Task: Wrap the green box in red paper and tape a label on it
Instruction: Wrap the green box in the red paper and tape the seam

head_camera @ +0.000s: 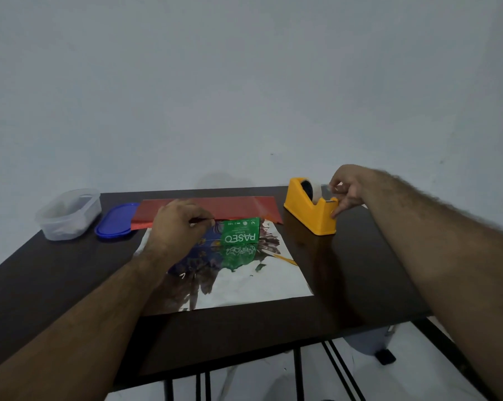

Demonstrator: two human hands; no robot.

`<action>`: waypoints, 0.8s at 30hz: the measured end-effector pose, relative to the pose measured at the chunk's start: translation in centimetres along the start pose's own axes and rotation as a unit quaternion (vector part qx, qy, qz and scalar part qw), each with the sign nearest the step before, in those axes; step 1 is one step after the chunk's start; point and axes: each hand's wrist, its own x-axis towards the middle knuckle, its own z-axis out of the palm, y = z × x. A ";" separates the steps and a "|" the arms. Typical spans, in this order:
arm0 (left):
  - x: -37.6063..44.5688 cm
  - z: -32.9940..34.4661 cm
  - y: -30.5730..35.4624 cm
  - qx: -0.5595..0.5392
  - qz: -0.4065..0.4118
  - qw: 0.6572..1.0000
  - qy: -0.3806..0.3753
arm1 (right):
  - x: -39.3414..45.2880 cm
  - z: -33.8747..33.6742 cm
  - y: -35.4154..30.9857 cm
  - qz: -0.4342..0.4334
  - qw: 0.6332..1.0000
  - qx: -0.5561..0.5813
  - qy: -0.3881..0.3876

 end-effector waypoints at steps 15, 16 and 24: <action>0.1 0.2 -0.2 0.001 0.008 1.000 0.004 | 0.3 -1.4 5.5 -0.067 0.984 0.162 -0.044; 0.1 0.2 -0.2 0.004 0.009 1.000 0.005 | 0.4 -1.3 6.0 -0.071 0.983 0.162 -0.041; 0.0 0.3 -0.3 0.010 0.007 1.000 0.001 | 0.3 -0.5 8.7 -0.102 0.975 0.196 0.009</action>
